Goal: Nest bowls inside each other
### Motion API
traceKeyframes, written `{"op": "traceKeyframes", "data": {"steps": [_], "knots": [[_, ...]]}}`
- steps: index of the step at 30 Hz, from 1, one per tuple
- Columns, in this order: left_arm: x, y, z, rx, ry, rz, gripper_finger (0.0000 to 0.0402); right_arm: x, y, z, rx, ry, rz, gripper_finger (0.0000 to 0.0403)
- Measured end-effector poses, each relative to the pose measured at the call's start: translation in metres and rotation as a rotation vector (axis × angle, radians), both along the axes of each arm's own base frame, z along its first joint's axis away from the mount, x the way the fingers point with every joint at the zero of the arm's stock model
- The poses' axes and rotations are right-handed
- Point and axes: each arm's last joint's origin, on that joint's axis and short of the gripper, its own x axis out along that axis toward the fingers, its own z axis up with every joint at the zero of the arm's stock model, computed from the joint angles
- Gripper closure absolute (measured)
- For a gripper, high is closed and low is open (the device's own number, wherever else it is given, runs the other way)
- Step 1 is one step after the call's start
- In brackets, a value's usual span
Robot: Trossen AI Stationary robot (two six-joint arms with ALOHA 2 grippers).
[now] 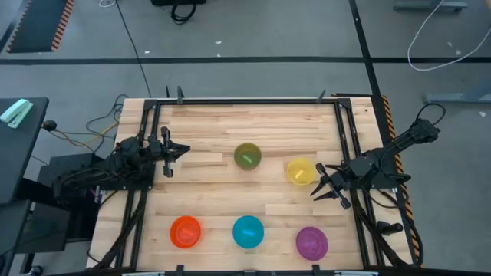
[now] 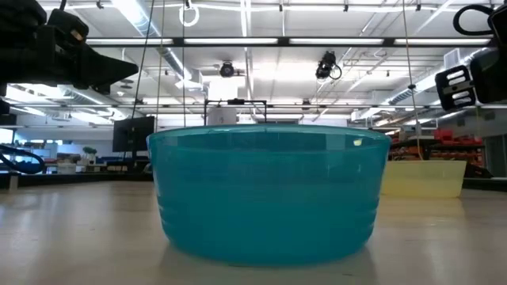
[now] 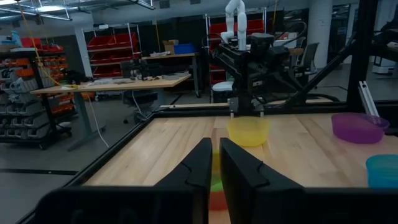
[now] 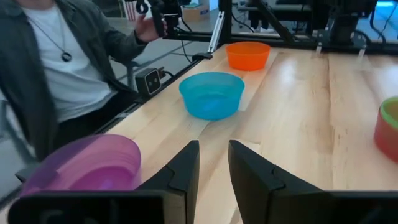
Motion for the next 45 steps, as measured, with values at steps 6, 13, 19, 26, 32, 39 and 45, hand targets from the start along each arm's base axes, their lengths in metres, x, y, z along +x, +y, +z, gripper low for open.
{"op": "traceKeyframes", "data": {"steps": [6, 13, 19, 26, 32, 39, 45], "knots": [[0.0, 0.0, 0.0, -0.009, -0.002, -0.001, 0.0371, 0.0, 0.0, 0.0, -0.023, -0.012, 0.006, 0.0309], [0.0, 0.0, 0.0003, -0.03, -0.009, -0.003, 0.037, 0.0001, 0.0, 0.0002, -0.023, -0.015, 0.006, 0.0309], [-0.0003, -0.0001, 0.0028, -0.022, -0.035, -0.003, 0.0366, 0.0001, 0.0, 0.0002, -0.023, -0.015, 0.007, 0.0309], [-0.0003, -0.0001, 0.0032, -0.021, -0.038, -0.003, 0.0379, 0.0006, 0.0003, 0.0029, -0.002, -0.037, 0.004, 0.0309], [-0.0003, -0.0001, 0.0031, -0.022, -0.036, -0.003, 0.0377, 0.0006, 0.0003, 0.0029, -0.003, -0.036, 0.004, 0.0309], [-0.0003, -0.0001, 0.003, -0.022, -0.036, -0.003, 0.0368, 0.0006, 0.0003, 0.0029, -0.002, -0.036, 0.004, 0.0309], [-0.0003, -0.0001, 0.003, -0.023, -0.036, -0.003, 0.0375, 0.0006, 0.0003, 0.0029, -0.001, -0.036, 0.004, 0.0309]]}}
